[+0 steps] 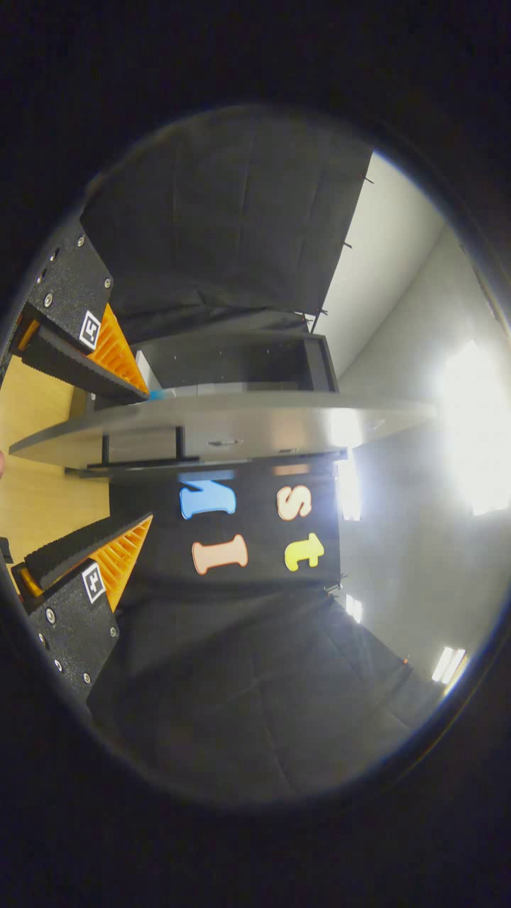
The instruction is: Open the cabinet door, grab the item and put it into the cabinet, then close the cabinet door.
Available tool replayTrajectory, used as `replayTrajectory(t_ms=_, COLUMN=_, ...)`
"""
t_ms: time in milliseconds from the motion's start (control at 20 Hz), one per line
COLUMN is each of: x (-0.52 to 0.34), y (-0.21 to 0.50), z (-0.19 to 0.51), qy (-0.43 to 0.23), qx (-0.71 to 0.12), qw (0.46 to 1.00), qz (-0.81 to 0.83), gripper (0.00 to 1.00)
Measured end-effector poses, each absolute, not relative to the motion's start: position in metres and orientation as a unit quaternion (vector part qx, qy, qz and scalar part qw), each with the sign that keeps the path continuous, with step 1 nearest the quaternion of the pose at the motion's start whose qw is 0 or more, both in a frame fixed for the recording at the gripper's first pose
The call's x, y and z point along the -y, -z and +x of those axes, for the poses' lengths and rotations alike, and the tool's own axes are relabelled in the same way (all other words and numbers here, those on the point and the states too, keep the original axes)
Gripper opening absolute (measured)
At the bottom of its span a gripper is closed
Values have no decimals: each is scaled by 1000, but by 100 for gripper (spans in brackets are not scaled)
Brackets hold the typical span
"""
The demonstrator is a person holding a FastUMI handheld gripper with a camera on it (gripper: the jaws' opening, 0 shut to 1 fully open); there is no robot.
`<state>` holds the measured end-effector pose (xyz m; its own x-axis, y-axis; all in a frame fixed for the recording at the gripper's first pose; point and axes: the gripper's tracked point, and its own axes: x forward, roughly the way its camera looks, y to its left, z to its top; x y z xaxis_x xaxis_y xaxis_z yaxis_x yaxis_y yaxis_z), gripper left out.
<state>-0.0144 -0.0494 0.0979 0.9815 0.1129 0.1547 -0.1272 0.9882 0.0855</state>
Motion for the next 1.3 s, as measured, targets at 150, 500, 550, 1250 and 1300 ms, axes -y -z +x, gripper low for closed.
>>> replayTrajectory(t_ms=150, x=53, y=-88, z=-4, qy=-51, qx=64, qw=995, qz=54, gripper=93)
replayTrajectory(t_ms=500, x=28, y=-79, z=6, qy=-82, qx=47, qw=994, qz=51, gripper=94)
replayTrajectory(t_ms=550, x=25, y=-79, z=7, qy=-85, qx=51, qw=994, qz=49, gripper=93)
replayTrajectory(t_ms=1250, x=-41, y=-79, z=18, qy=-157, qx=42, qw=983, qz=86, gripper=94)
replayTrajectory(t_ms=1300, x=-46, y=-79, z=20, qy=-165, qx=42, qw=982, qz=85, gripper=94)
